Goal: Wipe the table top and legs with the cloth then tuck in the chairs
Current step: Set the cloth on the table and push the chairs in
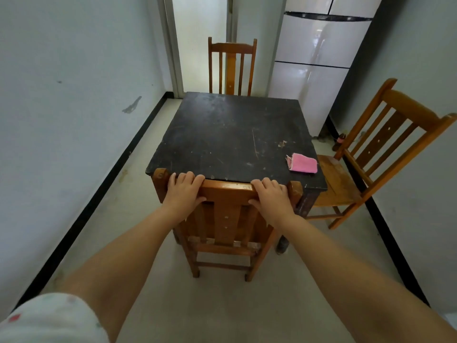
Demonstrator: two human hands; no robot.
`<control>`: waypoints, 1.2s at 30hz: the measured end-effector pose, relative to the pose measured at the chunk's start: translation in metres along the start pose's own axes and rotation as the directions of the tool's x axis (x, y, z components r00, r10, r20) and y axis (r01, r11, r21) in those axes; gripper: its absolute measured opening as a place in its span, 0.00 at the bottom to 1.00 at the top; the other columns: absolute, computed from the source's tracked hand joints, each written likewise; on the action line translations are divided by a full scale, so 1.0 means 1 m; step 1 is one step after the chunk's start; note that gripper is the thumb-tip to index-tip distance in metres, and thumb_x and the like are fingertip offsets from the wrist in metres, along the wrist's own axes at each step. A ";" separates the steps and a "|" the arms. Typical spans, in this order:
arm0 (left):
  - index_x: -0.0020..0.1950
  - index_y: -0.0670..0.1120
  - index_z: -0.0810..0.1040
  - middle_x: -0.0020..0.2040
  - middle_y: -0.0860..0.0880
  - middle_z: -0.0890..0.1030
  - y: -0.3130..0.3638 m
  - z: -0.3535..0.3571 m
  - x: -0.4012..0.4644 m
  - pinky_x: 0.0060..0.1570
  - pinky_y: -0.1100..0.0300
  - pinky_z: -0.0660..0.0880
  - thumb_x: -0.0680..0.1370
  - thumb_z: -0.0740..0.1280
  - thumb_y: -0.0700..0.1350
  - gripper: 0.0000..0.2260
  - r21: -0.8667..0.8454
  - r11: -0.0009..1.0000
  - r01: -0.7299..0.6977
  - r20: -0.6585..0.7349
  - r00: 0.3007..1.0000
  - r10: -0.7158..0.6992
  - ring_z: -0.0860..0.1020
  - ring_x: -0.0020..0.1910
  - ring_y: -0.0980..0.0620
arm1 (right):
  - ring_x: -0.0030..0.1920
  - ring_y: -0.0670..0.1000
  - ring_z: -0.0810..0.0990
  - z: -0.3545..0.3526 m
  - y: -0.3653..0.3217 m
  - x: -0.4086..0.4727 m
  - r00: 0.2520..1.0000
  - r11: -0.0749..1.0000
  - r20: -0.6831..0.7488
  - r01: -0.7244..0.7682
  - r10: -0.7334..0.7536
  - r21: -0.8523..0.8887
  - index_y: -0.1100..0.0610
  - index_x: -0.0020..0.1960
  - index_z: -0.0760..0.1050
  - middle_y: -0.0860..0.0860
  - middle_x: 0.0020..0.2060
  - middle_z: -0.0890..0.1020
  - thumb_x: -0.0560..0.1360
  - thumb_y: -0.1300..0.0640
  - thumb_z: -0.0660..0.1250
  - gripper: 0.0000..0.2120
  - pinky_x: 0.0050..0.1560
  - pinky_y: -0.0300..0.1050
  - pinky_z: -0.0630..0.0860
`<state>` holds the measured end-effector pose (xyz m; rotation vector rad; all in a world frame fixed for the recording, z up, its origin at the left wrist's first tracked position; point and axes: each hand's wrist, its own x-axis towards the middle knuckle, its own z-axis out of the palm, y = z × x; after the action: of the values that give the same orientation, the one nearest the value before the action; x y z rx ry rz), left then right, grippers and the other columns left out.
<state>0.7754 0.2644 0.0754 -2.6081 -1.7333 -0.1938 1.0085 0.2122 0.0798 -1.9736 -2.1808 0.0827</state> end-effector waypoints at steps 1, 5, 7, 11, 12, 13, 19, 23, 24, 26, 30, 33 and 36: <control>0.69 0.49 0.62 0.66 0.45 0.68 0.001 -0.003 -0.001 0.71 0.44 0.53 0.77 0.62 0.54 0.22 -0.004 1.000 0.011 0.019 1.000 -0.011 0.64 0.68 0.44 | 0.60 0.53 0.70 -0.002 -0.001 0.000 1.000 1.000 0.018 -0.001 0.001 0.011 0.50 0.66 0.63 0.51 0.59 0.72 0.76 0.48 0.62 0.20 0.62 0.49 0.65; 0.72 0.50 0.57 0.71 0.46 0.62 0.007 -0.015 -0.011 0.71 0.43 0.50 0.77 0.60 0.57 0.26 -0.041 0.998 0.054 0.066 0.996 -0.052 0.58 0.72 0.45 | 0.65 0.54 0.68 -0.014 -0.004 -0.002 0.995 0.998 0.102 -0.017 0.012 0.055 0.51 0.70 0.60 0.52 0.64 0.70 0.76 0.41 0.60 0.27 0.68 0.53 0.62; 0.73 0.50 0.57 0.71 0.46 0.63 0.008 -0.022 -0.022 0.72 0.44 0.53 0.78 0.58 0.57 0.26 -0.057 0.997 0.052 0.013 0.999 -0.052 0.59 0.71 0.46 | 0.68 0.54 0.66 -0.021 -0.009 -0.005 0.997 0.995 0.072 -0.003 -0.004 0.097 0.51 0.71 0.59 0.52 0.67 0.69 0.77 0.40 0.57 0.27 0.70 0.55 0.60; 0.71 0.47 0.63 0.67 0.46 0.70 0.006 -0.043 -0.048 0.68 0.49 0.63 0.79 0.57 0.55 0.23 -0.131 0.987 0.097 -0.149 0.982 -0.117 0.67 0.67 0.47 | 0.67 0.52 0.68 -0.034 -0.034 -0.006 0.993 0.978 -0.039 0.121 -0.116 0.169 0.52 0.71 0.62 0.51 0.66 0.70 0.78 0.42 0.55 0.24 0.69 0.53 0.61; 0.70 0.46 0.64 0.66 0.46 0.71 0.004 -0.048 -0.055 0.66 0.50 0.65 0.79 0.58 0.54 0.22 -0.156 0.980 0.120 -0.182 0.972 -0.148 0.68 0.65 0.47 | 0.66 0.52 0.68 -0.035 -0.044 -0.005 0.987 0.970 -0.062 0.158 -0.148 0.187 0.52 0.70 0.63 0.51 0.66 0.71 0.79 0.42 0.54 0.24 0.68 0.52 0.62; 0.69 0.45 0.65 0.65 0.45 0.72 0.000 -0.052 -0.063 0.65 0.51 0.66 0.79 0.58 0.53 0.21 -0.179 0.974 0.140 -0.206 0.962 -0.177 0.70 0.64 0.47 | 0.66 0.52 0.69 -0.036 -0.054 -0.004 0.980 0.960 -0.083 0.195 -0.181 0.201 0.52 0.70 0.64 0.51 0.65 0.72 0.79 0.43 0.54 0.23 0.67 0.52 0.63; 0.69 0.44 0.67 0.66 0.44 0.72 -0.051 -0.063 -0.117 0.64 0.51 0.66 0.79 0.59 0.52 0.20 -0.171 0.951 0.258 -0.214 0.932 -0.291 0.70 0.64 0.46 | 0.63 0.51 0.71 -0.032 -0.134 0.001 0.924 0.892 -0.104 0.383 -0.369 0.240 0.51 0.67 0.67 0.50 0.62 0.74 0.78 0.42 0.54 0.21 0.65 0.51 0.65; 0.66 0.42 0.70 0.62 0.42 0.74 -0.110 -0.067 -0.152 0.60 0.49 0.66 0.79 0.59 0.50 0.18 -0.138 0.937 0.321 -0.196 0.919 -0.343 0.72 0.60 0.43 | 0.64 0.51 0.71 -0.017 -0.195 0.009 0.878 0.851 -0.068 0.477 -0.474 0.219 0.51 0.70 0.65 0.50 0.65 0.73 0.78 0.41 0.53 0.24 0.63 0.47 0.68; 0.65 0.42 0.71 0.61 0.42 0.75 -0.128 -0.066 -0.160 0.59 0.49 0.67 0.79 0.59 0.50 0.18 -0.121 0.935 0.334 -0.185 0.918 -0.351 0.73 0.58 0.43 | 0.64 0.51 0.71 -0.009 -0.210 0.012 0.870 0.841 -0.043 0.486 -0.491 0.236 0.51 0.70 0.64 0.50 0.65 0.72 0.78 0.41 0.54 0.24 0.62 0.46 0.69; 0.65 0.43 0.71 0.60 0.42 0.76 -0.165 -0.061 -0.171 0.58 0.50 0.67 0.79 0.58 0.52 0.18 -0.081 0.933 0.349 -0.144 0.923 -0.358 0.74 0.57 0.43 | 0.64 0.50 0.71 0.012 -0.238 0.019 0.865 0.838 0.017 0.480 -0.501 0.260 0.51 0.71 0.62 0.50 0.66 0.71 0.78 0.40 0.54 0.25 0.60 0.45 0.72; 0.67 0.44 0.69 0.62 0.43 0.74 -0.235 -0.053 -0.185 0.62 0.48 0.64 0.79 0.58 0.53 0.20 -0.058 0.940 0.336 -0.065 0.938 -0.339 0.72 0.60 0.44 | 0.65 0.51 0.69 0.054 -0.288 0.040 0.892 0.889 0.135 0.395 -0.432 0.231 0.50 0.72 0.59 0.51 0.67 0.69 0.77 0.38 0.54 0.28 0.60 0.48 0.72; 0.69 0.45 0.66 0.65 0.45 0.72 -0.282 -0.045 -0.189 0.65 0.49 0.61 0.79 0.57 0.54 0.21 -0.044 0.944 0.326 -0.015 0.945 -0.326 0.69 0.64 0.46 | 0.68 0.52 0.67 0.079 -0.321 0.059 0.909 0.929 0.204 0.337 -0.364 0.155 0.50 0.73 0.56 0.51 0.69 0.67 0.77 0.37 0.53 0.29 0.63 0.50 0.68; 0.71 0.47 0.62 0.67 0.46 0.69 -0.323 -0.034 -0.184 0.67 0.50 0.57 0.79 0.55 0.56 0.23 -0.006 0.950 0.313 0.056 0.948 -0.312 0.66 0.66 0.47 | 0.70 0.54 0.64 0.099 -0.349 0.080 0.928 0.958 0.243 0.263 -0.283 0.112 0.50 0.74 0.54 0.52 0.71 0.65 0.77 0.37 0.52 0.30 0.65 0.53 0.65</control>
<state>0.4052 0.2185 0.0689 -2.3522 -2.1652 -0.1373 0.6416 0.2634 0.0520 -1.6769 -2.5507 0.3954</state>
